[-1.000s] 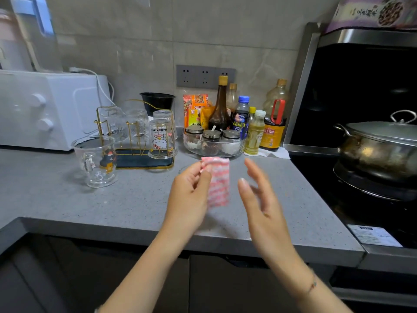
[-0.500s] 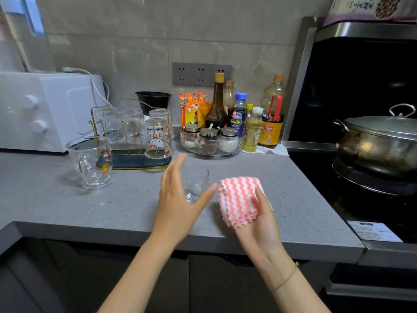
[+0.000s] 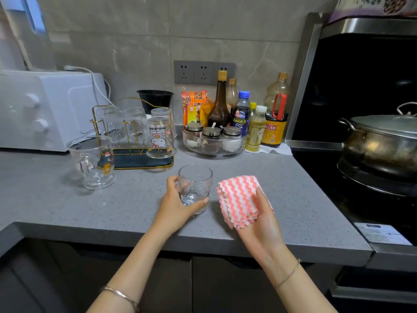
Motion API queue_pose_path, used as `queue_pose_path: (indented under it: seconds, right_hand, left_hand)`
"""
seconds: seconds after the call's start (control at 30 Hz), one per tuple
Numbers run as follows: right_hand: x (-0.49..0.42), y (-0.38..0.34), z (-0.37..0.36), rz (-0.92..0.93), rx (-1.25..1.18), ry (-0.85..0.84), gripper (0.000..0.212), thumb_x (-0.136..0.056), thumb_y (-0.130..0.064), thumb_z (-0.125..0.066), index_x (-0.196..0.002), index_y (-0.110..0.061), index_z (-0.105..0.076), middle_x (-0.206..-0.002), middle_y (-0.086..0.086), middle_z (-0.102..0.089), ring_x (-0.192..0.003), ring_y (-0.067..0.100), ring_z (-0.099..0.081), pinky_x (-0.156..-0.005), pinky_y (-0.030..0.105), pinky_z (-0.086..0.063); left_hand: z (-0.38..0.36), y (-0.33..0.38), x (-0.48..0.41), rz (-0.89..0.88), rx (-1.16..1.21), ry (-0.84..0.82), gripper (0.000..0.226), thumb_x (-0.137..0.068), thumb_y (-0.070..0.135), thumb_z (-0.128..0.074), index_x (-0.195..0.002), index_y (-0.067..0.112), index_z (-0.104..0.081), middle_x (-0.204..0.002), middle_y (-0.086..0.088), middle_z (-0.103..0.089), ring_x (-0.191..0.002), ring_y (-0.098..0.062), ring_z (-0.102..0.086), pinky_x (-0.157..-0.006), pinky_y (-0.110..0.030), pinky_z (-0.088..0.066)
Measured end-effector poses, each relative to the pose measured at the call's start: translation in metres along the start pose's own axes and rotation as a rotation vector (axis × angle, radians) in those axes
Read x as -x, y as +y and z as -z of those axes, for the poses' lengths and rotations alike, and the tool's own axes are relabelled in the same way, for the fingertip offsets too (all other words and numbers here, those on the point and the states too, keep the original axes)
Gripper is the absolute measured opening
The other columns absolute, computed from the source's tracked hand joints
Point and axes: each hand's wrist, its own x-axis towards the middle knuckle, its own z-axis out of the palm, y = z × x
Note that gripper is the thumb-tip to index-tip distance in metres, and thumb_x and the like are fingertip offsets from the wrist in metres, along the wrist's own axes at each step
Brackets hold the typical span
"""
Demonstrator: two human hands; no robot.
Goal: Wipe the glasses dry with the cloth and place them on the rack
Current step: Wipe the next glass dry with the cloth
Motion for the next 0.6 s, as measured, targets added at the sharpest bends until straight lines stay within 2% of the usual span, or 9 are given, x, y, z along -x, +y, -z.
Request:
queue_pose_path:
  seconds: [0.13, 0.23, 0.3, 0.33, 0.4, 0.43, 0.5, 0.57, 0.6]
  right_hand:
    - [0.0, -0.002, 0.006, 0.022, 0.041, -0.016, 0.05, -0.099, -0.037, -0.036, -0.135, -0.004, -0.05, -0.126, 0.016, -0.063, -0.121, 0.028, -0.057, -0.109, 0.044, -0.037]
    - [0.002, -0.009, 0.008, 0.098, 0.057, -0.088, 0.066, -0.086, -0.048, -0.054, -0.137, -0.007, -0.048, -0.133, 0.013, -0.058, -0.124, 0.025, -0.055, -0.111, 0.043, -0.037]
    - [0.006, -0.013, 0.003, 0.188, 0.106, -0.168, 0.079, -0.073, -0.054, -0.067, -0.137, -0.012, -0.049, -0.135, 0.008, -0.058, -0.126, 0.023, -0.054, -0.111, 0.042, -0.036]
    - [0.009, -0.014, -0.001, 0.238, 0.17, -0.205, 0.072, -0.075, -0.054, -0.063, -0.135, -0.016, -0.051, -0.134, 0.004, -0.059, -0.126, 0.019, -0.054, -0.113, 0.042, -0.035]
    - [0.014, -0.015, -0.016, 0.353, 0.367, -0.265, 0.047, -0.088, -0.047, -0.044, -0.13, -0.027, -0.053, -0.132, -0.008, -0.06, -0.126, 0.009, -0.053, -0.114, 0.036, -0.032]
    - [0.017, -0.014, -0.025, 0.44, 0.489, -0.294, 0.042, -0.094, -0.043, -0.037, -0.131, -0.031, -0.05, -0.135, -0.013, -0.057, -0.128, 0.004, -0.049, -0.114, 0.03, -0.032]
    - [0.023, -0.008, -0.039, 0.664, 0.789, -0.37, 0.041, -0.102, -0.038, -0.029, -0.142, -0.033, -0.039, -0.148, -0.017, -0.041, -0.138, -0.001, -0.033, -0.114, 0.019, -0.026]
    - [0.024, 0.002, -0.045, 0.873, 1.085, -0.43, 0.041, -0.102, -0.036, -0.027, -0.143, -0.038, -0.035, -0.154, -0.02, -0.027, -0.145, 0.001, -0.015, -0.117, 0.02, -0.015]
    - [0.023, 0.004, -0.044, 0.952, 1.186, -0.437, 0.041, -0.102, -0.035, -0.028, -0.141, -0.04, -0.037, -0.155, -0.021, -0.023, -0.146, 0.003, -0.01, -0.118, 0.023, -0.012]
  left_hand:
    - [0.003, 0.006, 0.002, 0.024, 0.121, -0.027, 0.084, -0.063, 0.04, -0.085, -0.129, 0.026, -0.035, -0.124, 0.005, -0.057, -0.115, -0.015, -0.056, -0.095, -0.027, -0.042]
    - [0.002, 0.022, 0.02, 0.1, 0.509, -0.02, 0.093, -0.045, 0.061, -0.086, -0.122, 0.029, -0.047, -0.125, -0.006, -0.065, -0.105, -0.017, -0.067, -0.093, -0.034, -0.052]
    - [0.0, 0.032, 0.032, 0.169, 0.82, -0.091, 0.095, -0.043, 0.056, -0.089, -0.122, 0.018, -0.054, -0.118, -0.015, -0.069, -0.09, -0.023, -0.073, -0.079, -0.037, -0.06]
    - [-0.001, 0.037, 0.038, 0.193, 0.914, -0.152, 0.1, -0.041, 0.054, -0.091, -0.124, 0.013, -0.055, -0.113, -0.018, -0.071, -0.086, -0.026, -0.074, -0.073, -0.036, -0.061]
    - [-0.005, 0.046, 0.049, 0.22, 0.942, -0.225, 0.11, -0.033, 0.058, -0.093, -0.126, 0.012, -0.057, -0.103, -0.015, -0.073, -0.086, -0.026, -0.073, -0.073, -0.035, -0.061]
    - [-0.008, 0.049, 0.053, 0.223, 0.921, -0.234, 0.11, -0.034, 0.06, -0.092, -0.127, 0.014, -0.057, -0.103, -0.012, -0.073, -0.089, -0.025, -0.072, -0.076, -0.036, -0.06]
    - [-0.014, 0.057, 0.06, 0.196, 0.86, -0.263, 0.098, -0.052, 0.068, -0.082, -0.131, 0.016, -0.057, -0.113, -0.012, -0.071, -0.103, -0.027, -0.069, -0.088, -0.04, -0.057]
    - [-0.014, 0.068, 0.066, 0.146, 0.789, -0.277, 0.078, -0.075, 0.072, -0.057, -0.132, 0.02, -0.057, -0.117, -0.01, -0.071, -0.111, -0.026, -0.067, -0.098, -0.044, -0.051]
    - [-0.014, 0.071, 0.067, 0.121, 0.776, -0.274, 0.071, -0.079, 0.069, -0.046, -0.132, 0.023, -0.057, -0.117, -0.007, -0.071, -0.111, -0.022, -0.067, -0.098, -0.044, -0.05]
